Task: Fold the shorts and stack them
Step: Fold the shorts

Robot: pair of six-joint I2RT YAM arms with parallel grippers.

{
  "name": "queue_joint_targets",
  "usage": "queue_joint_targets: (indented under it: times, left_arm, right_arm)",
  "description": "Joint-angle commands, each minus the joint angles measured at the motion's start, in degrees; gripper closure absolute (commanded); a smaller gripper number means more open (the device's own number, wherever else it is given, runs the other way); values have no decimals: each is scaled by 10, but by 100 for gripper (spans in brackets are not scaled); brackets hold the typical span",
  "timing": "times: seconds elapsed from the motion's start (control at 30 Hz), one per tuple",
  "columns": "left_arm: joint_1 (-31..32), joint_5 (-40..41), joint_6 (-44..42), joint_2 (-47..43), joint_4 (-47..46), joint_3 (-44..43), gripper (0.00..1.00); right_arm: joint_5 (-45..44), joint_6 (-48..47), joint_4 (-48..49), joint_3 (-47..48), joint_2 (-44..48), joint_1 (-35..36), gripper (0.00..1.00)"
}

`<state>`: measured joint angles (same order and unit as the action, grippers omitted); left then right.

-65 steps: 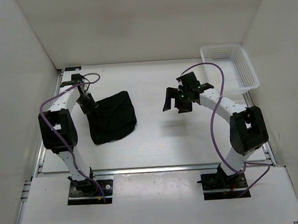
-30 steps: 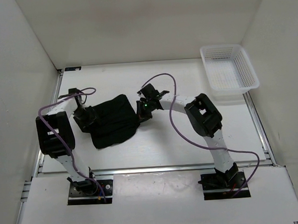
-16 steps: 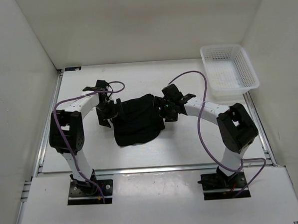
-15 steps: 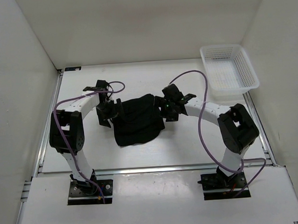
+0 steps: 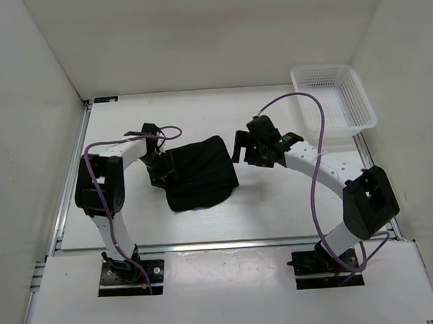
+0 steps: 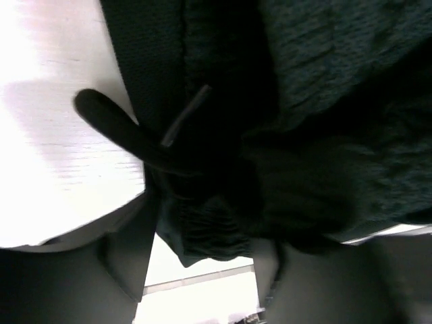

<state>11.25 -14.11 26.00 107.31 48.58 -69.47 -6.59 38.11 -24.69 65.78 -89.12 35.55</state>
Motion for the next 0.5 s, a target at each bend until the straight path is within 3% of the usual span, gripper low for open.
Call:
queue_joint_targets:
  times: [0.0, 0.03, 0.13, 0.17, 0.2, 0.23, 0.47]
  left_arm:
    - [-1, 44, -15, 17, -28, -7, 40]
    - [-7, 44, -15, 24, -23, -16, 45]
    - [-7, 44, -27, 39, 11, -72, 41]
    - [-7, 55, -32, 49, 25, -90, 34]
    - [-7, 62, -32, 49, 38, -107, 11]
    - [-7, 68, -38, 49, 51, -136, 0]
    - [-7, 120, -50, -35, 145, -214, 0]
  right_arm:
    - [-25, -11, -21, -8, 27, -6, 0]
    - [-26, -11, -21, -16, 41, -13, 0]
    - [-31, -6, -27, -21, 62, -26, 0]
    - [-37, -6, -33, -27, 68, -35, 0]
    - [-37, -6, -33, -27, 75, -40, 0]
    - [-47, -6, -50, -20, 87, -45, 0]
    - [-175, -38, -130, 18, 174, -100, 0]
